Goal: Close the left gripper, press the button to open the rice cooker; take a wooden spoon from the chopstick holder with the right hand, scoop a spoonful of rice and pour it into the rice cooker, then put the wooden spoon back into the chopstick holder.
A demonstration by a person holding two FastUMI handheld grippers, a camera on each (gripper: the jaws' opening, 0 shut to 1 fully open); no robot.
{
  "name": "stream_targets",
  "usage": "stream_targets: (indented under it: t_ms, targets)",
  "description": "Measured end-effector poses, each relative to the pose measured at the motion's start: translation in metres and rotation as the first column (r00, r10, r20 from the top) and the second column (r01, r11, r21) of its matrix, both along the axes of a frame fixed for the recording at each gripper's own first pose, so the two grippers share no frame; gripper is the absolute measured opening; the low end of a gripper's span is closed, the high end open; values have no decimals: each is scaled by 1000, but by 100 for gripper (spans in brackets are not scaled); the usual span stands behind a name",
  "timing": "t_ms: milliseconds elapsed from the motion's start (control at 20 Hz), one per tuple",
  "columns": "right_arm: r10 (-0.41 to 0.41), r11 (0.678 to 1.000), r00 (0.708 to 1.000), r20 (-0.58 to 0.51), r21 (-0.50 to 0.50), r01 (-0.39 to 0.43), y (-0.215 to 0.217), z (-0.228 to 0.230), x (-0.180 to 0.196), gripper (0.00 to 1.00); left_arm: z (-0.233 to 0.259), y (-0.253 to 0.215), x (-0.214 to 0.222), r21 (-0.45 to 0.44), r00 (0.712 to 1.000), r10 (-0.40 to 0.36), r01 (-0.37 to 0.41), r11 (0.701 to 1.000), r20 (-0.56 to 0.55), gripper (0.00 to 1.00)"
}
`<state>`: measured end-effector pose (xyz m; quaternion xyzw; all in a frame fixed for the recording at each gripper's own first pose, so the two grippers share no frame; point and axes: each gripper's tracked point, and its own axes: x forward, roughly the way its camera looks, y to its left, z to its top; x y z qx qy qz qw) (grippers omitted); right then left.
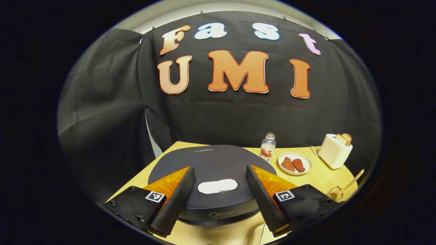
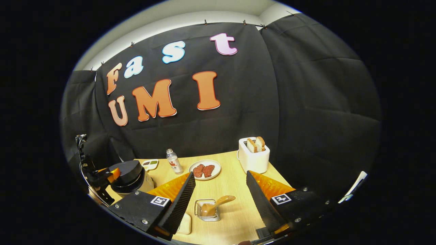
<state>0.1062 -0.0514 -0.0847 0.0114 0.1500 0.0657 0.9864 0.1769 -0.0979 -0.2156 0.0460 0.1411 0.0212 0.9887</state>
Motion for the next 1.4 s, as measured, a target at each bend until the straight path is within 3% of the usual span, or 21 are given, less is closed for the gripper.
stream_targets:
  t_ms: [200,400,550,700,850,1000,1100,1400]
  targets:
    - [-10,1000,1000,-24,-3,10,-9,-9,-1,93,-29,-1,-10,14,1000,20,-20,1000,-14,100]
    - [-39,999,998,-47,7,40,-22,-22,-2,93,-26,-1,-12,-3,996,36,-36,999,78,98]
    - [-55,998,995,-78,12,56,-28,-40,-5,93,-44,-3,-4,8,1000,10,-10,1000,12,100]
    - [-58,998,993,-102,11,59,-30,-53,-10,93,-32,-1,1,35,998,-2,0,999,56,100]
    - [-56,998,995,-77,-4,56,-28,-43,-6,93,-30,-6,-5,-21,997,-17,15,1000,-73,100]
    - [-35,999,999,-38,16,35,-17,-14,3,93,51,3,-4,-27,1000,-13,13,1000,0,96]
    - [-23,1000,1000,5,8,23,-10,11,11,93,115,5,-9,-15,998,-30,31,999,59,100]
    - [32,992,984,177,-130,-9,6,105,29,93,275,20,-51,-30,983,-66,72,997,170,96]
